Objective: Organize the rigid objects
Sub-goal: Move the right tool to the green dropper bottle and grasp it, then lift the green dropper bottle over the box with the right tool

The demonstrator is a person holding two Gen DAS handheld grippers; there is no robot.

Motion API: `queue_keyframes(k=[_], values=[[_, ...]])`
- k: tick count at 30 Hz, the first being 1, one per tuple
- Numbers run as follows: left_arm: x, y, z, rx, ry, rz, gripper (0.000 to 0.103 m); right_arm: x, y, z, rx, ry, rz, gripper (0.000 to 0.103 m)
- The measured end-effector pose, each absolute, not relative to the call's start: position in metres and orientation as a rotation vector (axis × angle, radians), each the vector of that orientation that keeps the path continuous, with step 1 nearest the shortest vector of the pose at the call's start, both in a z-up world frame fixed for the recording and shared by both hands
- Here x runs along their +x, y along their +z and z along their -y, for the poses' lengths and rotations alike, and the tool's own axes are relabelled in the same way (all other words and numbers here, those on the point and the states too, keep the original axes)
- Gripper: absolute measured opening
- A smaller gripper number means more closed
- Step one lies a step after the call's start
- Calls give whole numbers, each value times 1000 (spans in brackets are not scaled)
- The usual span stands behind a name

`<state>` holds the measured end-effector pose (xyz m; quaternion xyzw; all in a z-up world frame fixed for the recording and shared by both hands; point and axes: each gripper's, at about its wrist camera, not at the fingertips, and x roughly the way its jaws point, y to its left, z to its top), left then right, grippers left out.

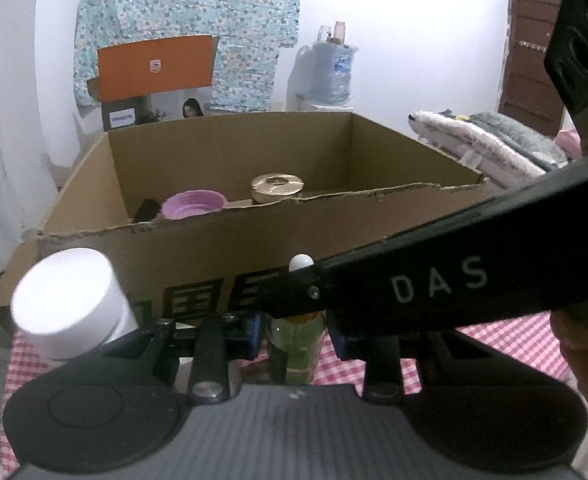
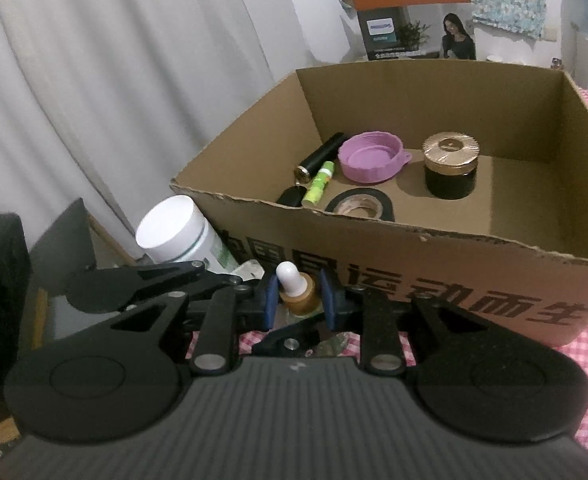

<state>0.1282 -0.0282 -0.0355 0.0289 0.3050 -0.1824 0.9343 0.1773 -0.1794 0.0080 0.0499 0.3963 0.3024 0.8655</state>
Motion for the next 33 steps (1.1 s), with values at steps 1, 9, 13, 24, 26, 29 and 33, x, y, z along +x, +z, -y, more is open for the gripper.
queue_keyframes(k=[1,9,13,24,26,29,33], values=[[128,-36,30,51,-382,-623,34,177,8,182,104,626,-833,21],[127,-41,60,46,-489,-605,34,168,12,214,106,530,-849,21],[125,-45,71,53,-538,-589,35,161,11,230,120,485,-851,21],[120,-57,83,165,-510,-573,42,161,9,236,153,488,-864,23],[122,-60,85,171,-511,-586,42,162,9,237,158,490,-870,23],[125,-66,87,179,-509,-602,42,163,7,237,160,486,-883,25],[127,-72,88,185,-505,-615,38,165,5,236,150,488,-892,28]])
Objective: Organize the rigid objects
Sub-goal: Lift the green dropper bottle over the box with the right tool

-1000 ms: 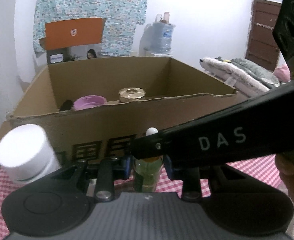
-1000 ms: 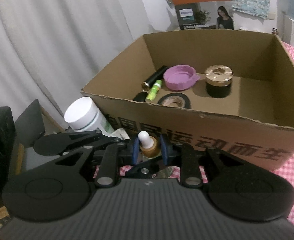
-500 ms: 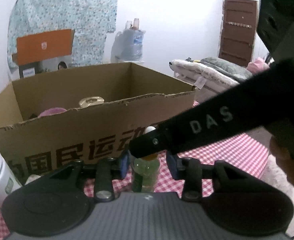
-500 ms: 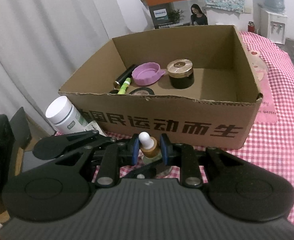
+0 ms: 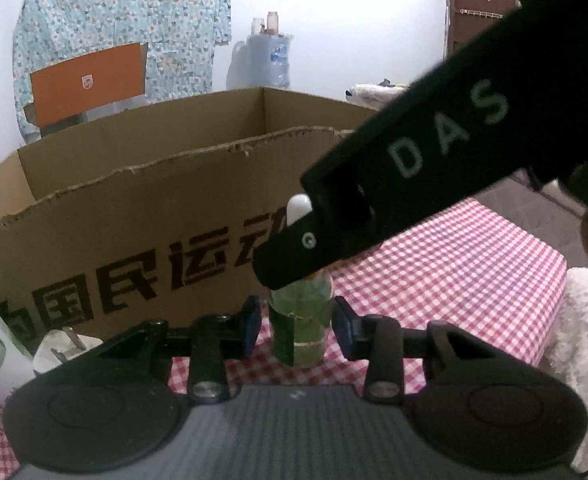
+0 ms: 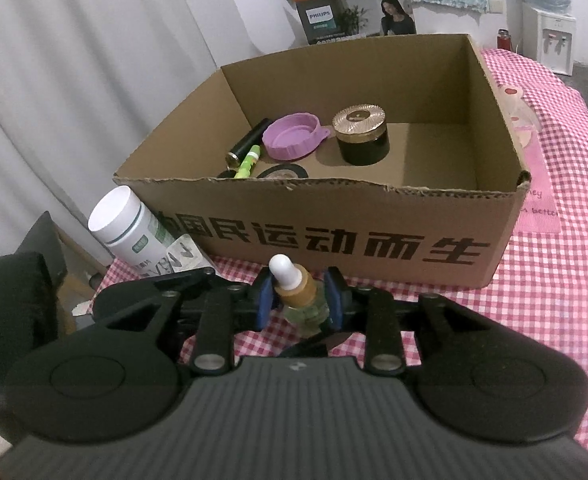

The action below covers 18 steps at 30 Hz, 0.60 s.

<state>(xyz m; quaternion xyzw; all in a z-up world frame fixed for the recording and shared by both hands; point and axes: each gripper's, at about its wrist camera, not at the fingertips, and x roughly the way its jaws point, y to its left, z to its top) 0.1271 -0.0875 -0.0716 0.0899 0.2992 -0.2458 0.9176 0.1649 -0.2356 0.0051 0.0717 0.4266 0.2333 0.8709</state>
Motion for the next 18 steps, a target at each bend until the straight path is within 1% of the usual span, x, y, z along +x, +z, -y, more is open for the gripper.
queue_keyframes(k=[5,12,18], values=[[128,-75,87,179,-515,-629,33,168,3,235,149,491,-896,29],[128,-77,88,179,-514,-620,33,168,2,237,160,494,-896,30],[125,-77,92,200,-508,-611,33,166,3,236,146,488,-889,28]])
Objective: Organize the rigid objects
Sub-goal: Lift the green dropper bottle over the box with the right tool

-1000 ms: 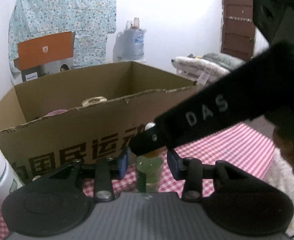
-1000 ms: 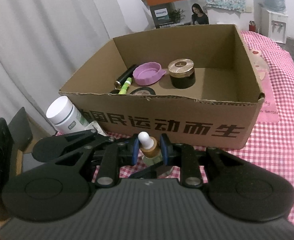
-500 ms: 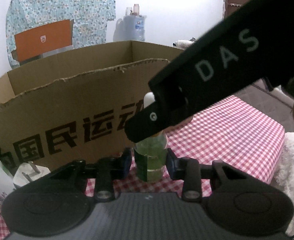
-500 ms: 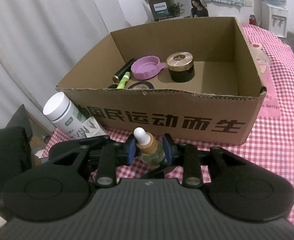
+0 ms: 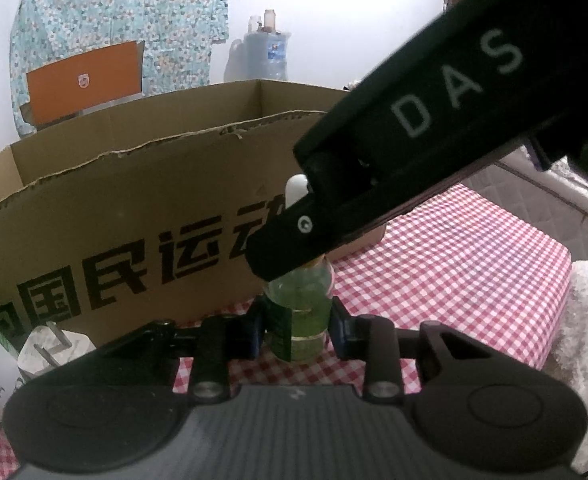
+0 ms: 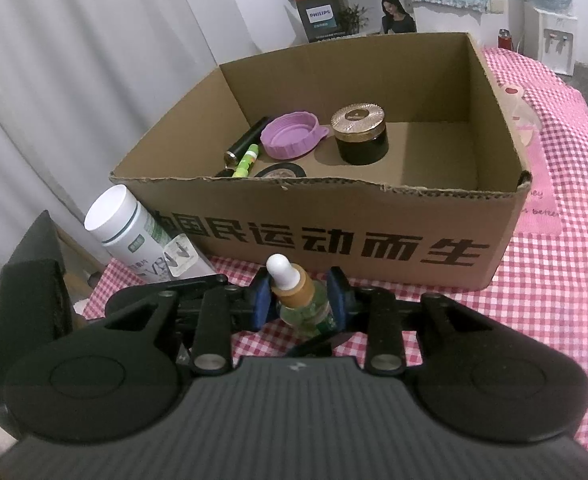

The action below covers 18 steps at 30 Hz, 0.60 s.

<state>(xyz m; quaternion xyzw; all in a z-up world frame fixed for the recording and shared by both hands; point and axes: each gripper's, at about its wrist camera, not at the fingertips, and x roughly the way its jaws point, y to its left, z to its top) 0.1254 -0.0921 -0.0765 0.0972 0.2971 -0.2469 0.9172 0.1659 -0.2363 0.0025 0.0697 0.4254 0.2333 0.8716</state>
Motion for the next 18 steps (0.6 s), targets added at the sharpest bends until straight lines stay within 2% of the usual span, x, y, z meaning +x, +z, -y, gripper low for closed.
queue_keyframes(k=[4,6,18], values=[[121,-71,97,210,-500,-604,33,162,8,235,131,491,-877,26],[117,-63,97,212,-495,-597,33,158,15,236,131,499,-860,21],[102,25,97,232,-441,-458,33,137,103,240,91,582,-668,21]])
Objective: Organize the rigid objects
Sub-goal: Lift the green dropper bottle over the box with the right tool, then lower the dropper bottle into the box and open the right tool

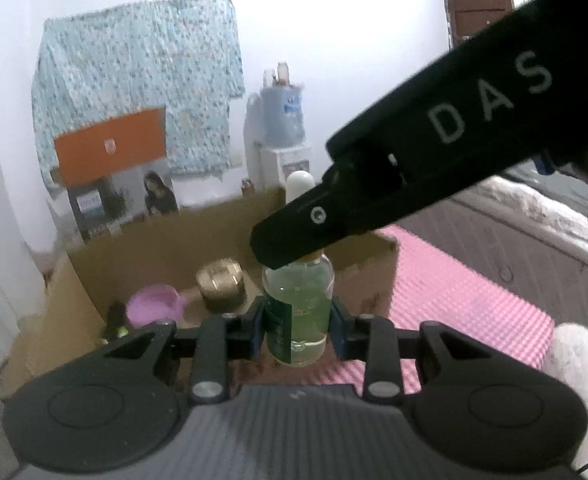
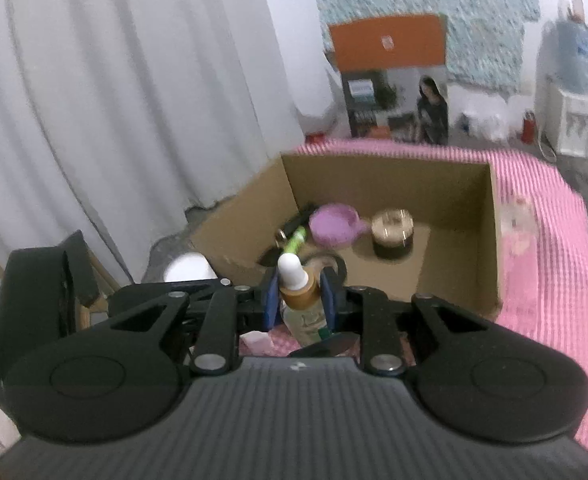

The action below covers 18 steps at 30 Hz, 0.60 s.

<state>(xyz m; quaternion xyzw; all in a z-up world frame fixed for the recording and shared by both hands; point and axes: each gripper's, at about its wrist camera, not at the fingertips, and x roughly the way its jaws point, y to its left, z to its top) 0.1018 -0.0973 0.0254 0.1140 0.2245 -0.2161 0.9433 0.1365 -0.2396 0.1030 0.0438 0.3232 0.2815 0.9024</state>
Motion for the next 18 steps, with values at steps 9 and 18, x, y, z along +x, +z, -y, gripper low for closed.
queue_keyframes(k=[9,18], values=[[177,67,115,120,-448,-568,33,206,148,259,99,611,-667,21],[283,34,132,7,-419,-820,33,327,109,286,164,579,-851,21]])
